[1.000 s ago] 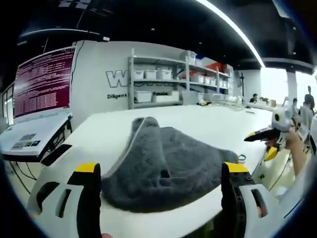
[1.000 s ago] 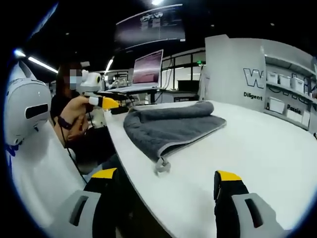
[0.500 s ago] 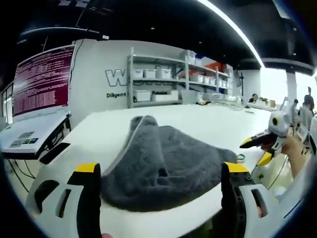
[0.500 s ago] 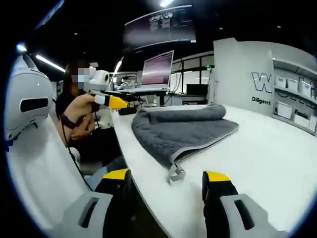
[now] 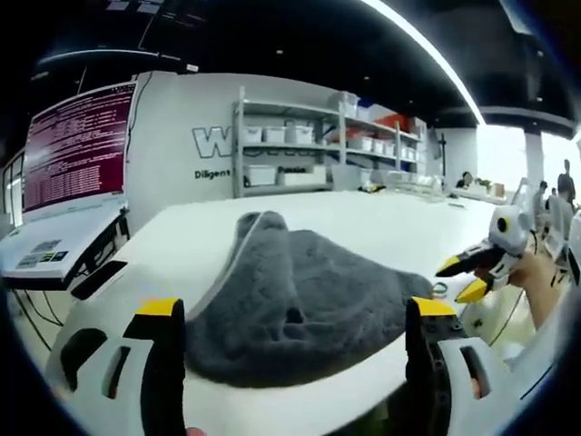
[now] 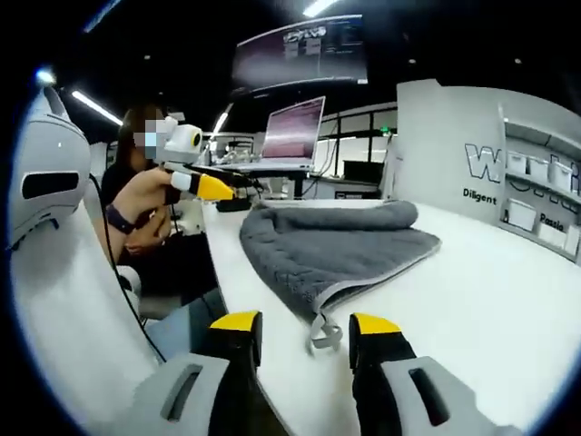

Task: Open the folded towel by lifting each exposed corner and separating the folded layers until the towel lies flat within the target outline without major curled edges

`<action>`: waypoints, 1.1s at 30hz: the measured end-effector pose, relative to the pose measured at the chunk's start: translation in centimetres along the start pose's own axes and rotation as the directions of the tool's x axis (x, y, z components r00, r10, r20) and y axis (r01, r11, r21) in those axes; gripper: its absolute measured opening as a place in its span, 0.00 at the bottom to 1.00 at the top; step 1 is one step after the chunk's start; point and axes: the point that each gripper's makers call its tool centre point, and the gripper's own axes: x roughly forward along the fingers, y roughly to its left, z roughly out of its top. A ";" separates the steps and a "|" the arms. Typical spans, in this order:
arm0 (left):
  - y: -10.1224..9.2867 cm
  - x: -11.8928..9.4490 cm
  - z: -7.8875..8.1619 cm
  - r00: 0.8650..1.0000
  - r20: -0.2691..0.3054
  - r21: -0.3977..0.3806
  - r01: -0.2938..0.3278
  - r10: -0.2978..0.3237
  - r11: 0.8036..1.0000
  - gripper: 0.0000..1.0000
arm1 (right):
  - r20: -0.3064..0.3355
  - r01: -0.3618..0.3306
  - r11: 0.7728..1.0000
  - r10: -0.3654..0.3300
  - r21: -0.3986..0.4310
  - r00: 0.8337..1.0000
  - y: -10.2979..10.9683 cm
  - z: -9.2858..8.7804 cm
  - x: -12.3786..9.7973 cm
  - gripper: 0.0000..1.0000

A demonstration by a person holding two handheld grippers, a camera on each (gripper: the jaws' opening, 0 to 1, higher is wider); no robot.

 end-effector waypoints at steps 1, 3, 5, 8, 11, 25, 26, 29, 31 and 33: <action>0.0 0.0 0.0 1.000 -0.002 0.001 0.001 -0.001 1.000 0.99 | -0.003 0.001 1.000 -0.001 -0.003 1.000 0.0 0.0 0.1 0.35; -0.1 0.0 -0.1 1.000 -0.004 0.002 0.002 -0.002 1.000 0.99 | -0.007 -0.002 1.000 0.002 -0.009 1.000 0.0 -0.1 0.4 0.33; 0.0 0.0 0.0 1.000 -0.003 0.001 0.002 -0.002 1.000 0.99 | -0.008 -0.003 1.000 0.003 -0.010 1.000 0.0 -0.1 0.6 0.31; 0.1 -0.1 0.0 1.000 -0.001 -0.001 -0.002 0.002 1.000 0.99 | -0.017 0.001 1.000 -0.002 -0.027 1.000 0.0 -0.2 1.0 0.27; 0.2 -0.1 -0.1 1.000 -0.002 -0.003 -0.003 0.003 1.000 0.99 | -0.019 -0.005 0.999 0.005 -0.035 1.000 0.1 -0.1 1.2 0.25; 0.1 0.1 -0.2 1.000 -0.005 -0.007 0.003 -0.003 1.000 0.99 | -0.003 -0.023 0.999 0.023 -0.037 1.000 0.0 0.2 2.0 0.14; 0.1 0.1 -0.2 1.000 -0.004 -0.007 0.003 -0.003 1.000 0.99 | -0.002 -0.022 0.999 0.022 -0.036 1.000 0.0 0.3 2.0 0.13; 0.1 0.1 -0.2 1.000 -0.002 -0.008 0.004 -0.004 1.000 0.99 | 0.003 -0.018 0.999 0.018 -0.040 1.000 0.0 0.4 2.0 0.09; 0.1 0.0 -0.3 1.000 -0.003 -0.008 0.003 -0.003 1.000 0.99 | 0.003 -0.015 0.999 0.015 -0.043 1.000 -0.1 0.4 2.0 0.06; 0.1 0.0 -0.3 1.000 -0.003 -0.009 0.002 -0.003 1.000 0.99 | -0.004 -0.010 0.999 0.010 -0.050 1.000 -0.2 0.3 2.1 0.03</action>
